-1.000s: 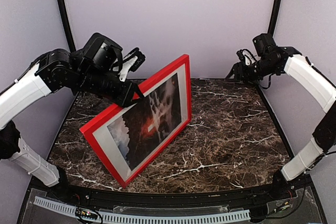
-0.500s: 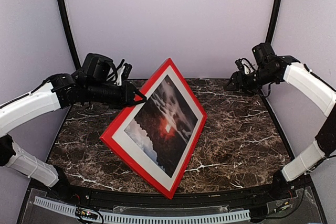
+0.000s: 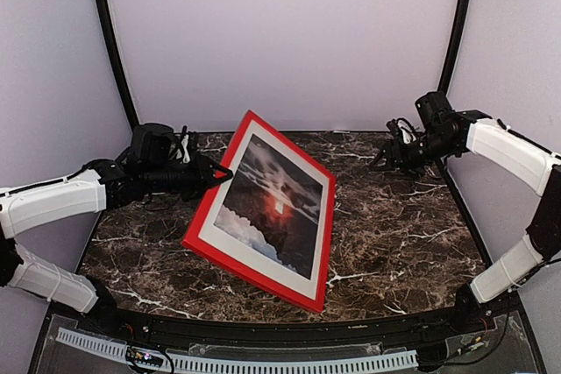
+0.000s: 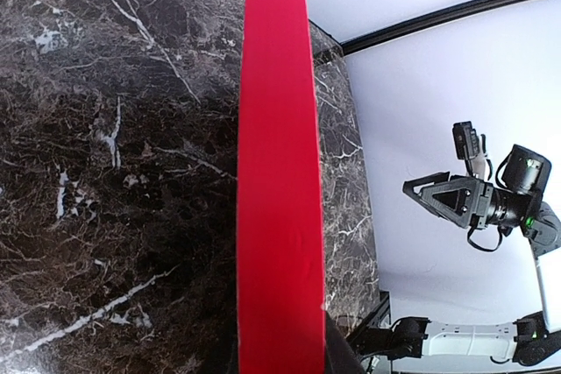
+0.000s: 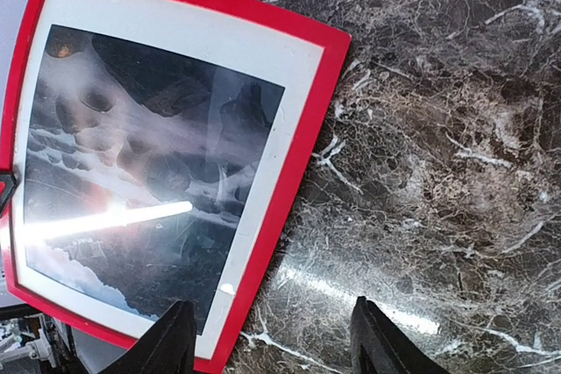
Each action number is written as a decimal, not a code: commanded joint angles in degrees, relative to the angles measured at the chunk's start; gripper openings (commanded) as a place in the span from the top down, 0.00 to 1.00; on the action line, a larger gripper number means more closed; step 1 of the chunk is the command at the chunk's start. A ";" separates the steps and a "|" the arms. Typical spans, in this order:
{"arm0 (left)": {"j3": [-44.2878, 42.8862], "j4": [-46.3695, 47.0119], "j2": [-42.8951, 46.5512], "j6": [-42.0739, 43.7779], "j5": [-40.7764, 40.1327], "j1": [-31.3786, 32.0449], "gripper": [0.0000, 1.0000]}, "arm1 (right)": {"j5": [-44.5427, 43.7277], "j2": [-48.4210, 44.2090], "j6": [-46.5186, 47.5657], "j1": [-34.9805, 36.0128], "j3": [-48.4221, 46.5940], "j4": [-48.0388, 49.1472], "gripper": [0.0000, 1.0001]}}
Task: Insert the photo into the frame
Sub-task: Turn over the photo frame.
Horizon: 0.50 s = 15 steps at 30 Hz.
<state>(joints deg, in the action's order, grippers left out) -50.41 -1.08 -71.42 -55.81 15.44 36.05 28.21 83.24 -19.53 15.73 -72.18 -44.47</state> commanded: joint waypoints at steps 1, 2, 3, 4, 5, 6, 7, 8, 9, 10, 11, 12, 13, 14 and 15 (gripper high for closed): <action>2.82 12.29 3.82 -3.51 1.92 -1.35 1.00 | 1.60 -1.76 0.46 -0.17 3.06 4.33 0.38; 3.58 12.52 3.54 -3.25 2.15 -1.65 1.00 | 1.53 -1.67 0.50 -0.17 3.73 4.72 0.38; 3.84 12.47 3.33 -3.07 2.27 -1.84 1.00 | 1.44 -1.58 0.58 -0.17 4.25 5.10 0.38; 4.29 12.48 2.78 -2.72 2.63 -2.17 1.00 | 1.42 -1.38 0.69 -0.17 4.91 5.35 0.38; 4.55 12.49 2.47 -2.50 2.78 -2.32 1.00 | 1.41 -1.32 0.72 -0.17 5.46 5.82 0.38; 5.04 12.61 1.73 -2.21 3.09 -2.66 1.00 | 1.48 -1.20 0.68 -0.10 6.08 6.30 0.38; 5.36 12.78 1.33 -2.11 3.18 -2.79 0.99 | 1.42 -1.09 0.57 -0.16 6.61 6.80 0.38; 6.15 13.41 0.59 -2.02 3.30 -3.00 0.98 | 1.61 -0.88 0.35 -0.16 7.10 7.36 0.37; 6.66 14.36 0.19 -2.00 3.29 -3.11 0.97 | 1.81 -0.77 0.30 -0.11 7.60 7.84 0.38; 7.59 14.84 -0.64 -2.05 3.22 -3.15 0.96 | 1.99 -0.58 0.16 -0.09 8.24 8.30 0.37; 8.13 16.14 -1.09 -2.20 3.25 -3.24 0.94 | 2.09 -0.40 0.07 -0.08 8.67 8.72 0.37; 9.19 16.74 -1.99 -2.33 3.20 -3.25 0.93 | 2.19 -0.22 -0.01 -0.08 9.08 9.08 0.37; 10.14 18.16 -2.46 -2.60 3.29 -3.27 0.91 | 2.20 -0.15 -0.05 -0.08 9.49 9.39 0.37; 10.59 18.89 -3.43 -2.75 3.24 -3.27 0.90 | 2.20 -0.09 -0.11 -0.08 9.85 9.66 0.37; 11.41 20.10 -3.89 -2.97 3.26 -3.29 0.87 | 2.25 0.02 -0.16 -0.08 10.10 9.89 0.37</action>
<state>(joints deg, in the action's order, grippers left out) -41.74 11.60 -73.47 -58.22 18.22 33.08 29.36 83.26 -19.40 15.73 -63.42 -38.11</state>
